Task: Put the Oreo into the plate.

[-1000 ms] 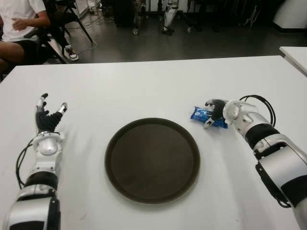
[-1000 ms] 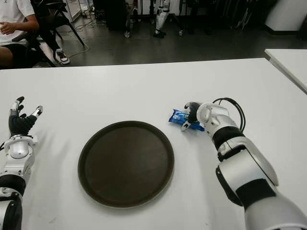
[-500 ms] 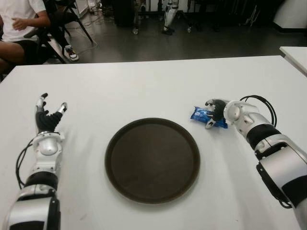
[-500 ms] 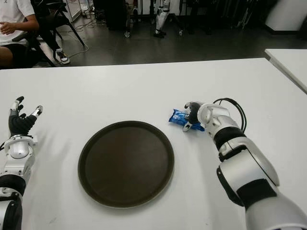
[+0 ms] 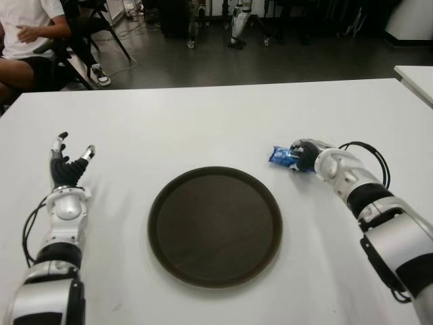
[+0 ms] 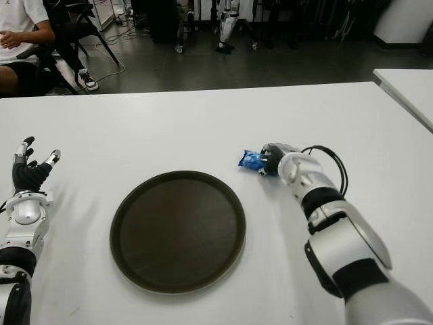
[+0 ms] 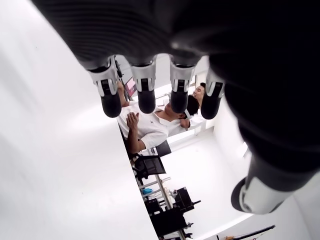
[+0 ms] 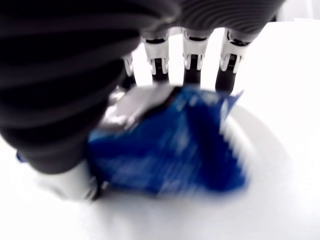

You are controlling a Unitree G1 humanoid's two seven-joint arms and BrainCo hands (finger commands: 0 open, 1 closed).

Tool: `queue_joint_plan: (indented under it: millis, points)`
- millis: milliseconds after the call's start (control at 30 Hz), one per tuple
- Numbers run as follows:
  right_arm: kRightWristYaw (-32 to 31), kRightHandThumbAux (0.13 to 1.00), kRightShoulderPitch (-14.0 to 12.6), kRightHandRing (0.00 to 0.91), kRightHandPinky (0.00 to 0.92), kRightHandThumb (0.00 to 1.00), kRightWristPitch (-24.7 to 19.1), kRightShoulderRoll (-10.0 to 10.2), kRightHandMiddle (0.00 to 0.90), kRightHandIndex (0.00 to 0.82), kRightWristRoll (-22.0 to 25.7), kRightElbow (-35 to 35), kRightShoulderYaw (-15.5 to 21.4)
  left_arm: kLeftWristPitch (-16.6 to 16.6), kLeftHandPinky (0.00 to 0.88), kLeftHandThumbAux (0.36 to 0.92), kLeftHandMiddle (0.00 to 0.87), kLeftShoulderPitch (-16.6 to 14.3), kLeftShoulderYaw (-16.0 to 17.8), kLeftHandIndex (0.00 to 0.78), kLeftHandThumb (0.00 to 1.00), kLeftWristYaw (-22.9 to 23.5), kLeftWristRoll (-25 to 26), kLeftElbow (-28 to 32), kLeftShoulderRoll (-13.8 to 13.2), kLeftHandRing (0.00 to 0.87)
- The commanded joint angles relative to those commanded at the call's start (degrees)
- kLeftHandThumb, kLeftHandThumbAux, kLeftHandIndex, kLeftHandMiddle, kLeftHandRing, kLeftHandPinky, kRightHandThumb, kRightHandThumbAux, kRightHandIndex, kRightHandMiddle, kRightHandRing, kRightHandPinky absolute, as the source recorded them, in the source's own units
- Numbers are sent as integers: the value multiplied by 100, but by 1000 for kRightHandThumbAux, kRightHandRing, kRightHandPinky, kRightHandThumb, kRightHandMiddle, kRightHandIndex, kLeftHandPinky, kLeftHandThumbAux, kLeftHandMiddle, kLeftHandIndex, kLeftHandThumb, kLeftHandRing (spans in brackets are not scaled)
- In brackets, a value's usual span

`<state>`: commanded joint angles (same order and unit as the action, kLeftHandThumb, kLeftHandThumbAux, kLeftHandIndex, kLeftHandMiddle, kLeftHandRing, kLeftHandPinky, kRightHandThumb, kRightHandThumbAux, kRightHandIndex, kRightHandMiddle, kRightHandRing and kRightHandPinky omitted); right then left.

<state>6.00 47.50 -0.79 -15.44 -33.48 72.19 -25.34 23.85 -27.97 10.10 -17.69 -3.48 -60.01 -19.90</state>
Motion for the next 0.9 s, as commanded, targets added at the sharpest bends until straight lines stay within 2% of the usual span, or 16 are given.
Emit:
queue_joint_plan:
  millis: [267,400,533,600,667,733,767,800,867,900]
  points:
    - [666,717,-80,123,113,709,87,118,168,424,336,47,405,0,0,669,0,6,-18,0,0,-25,-34,-3,-18,0]
    - [782,714,-113,183,200,711,186,158,266,430,562,48,629,9,0,672,0,5,-48,0,0,5,-64,-22,-40,0]
    - [825,713,-132,219,244,712,277,166,327,433,664,48,735,15,0,671,0,3,-57,0,0,10,-69,-27,-43,0]
    - [847,712,-138,257,298,713,317,172,371,433,703,48,785,30,0,672,0,5,-42,0,0,12,-52,-30,-37,0]
    - [872,691,-143,309,352,789,352,180,431,441,744,46,836,43,0,672,0,7,-21,0,0,16,-26,-32,-28,0]
    - [885,684,-146,377,415,814,377,191,448,444,787,42,886,52,0,673,0,7,-6,0,0,23,-4,-37,-22,0]
    - [889,684,-147,435,462,821,386,195,463,428,806,41,906,55,0,676,0,7,0,0,0,27,4,-40,-20,0]
    - [887,684,-152,456,479,824,403,203,469,422,839,34,940,61,0,677,0,8,8,0,0,34,15,-43,-17,0]
    - [866,682,-164,594,601,833,442,216,518,409,911,19,1016,76,0,683,0,9,18,0,0,42,28,-45,-12,0]
    - [859,681,-167,619,624,835,452,220,527,409,926,16,1037,80,0,684,0,10,20,0,0,44,30,-46,-11,0]
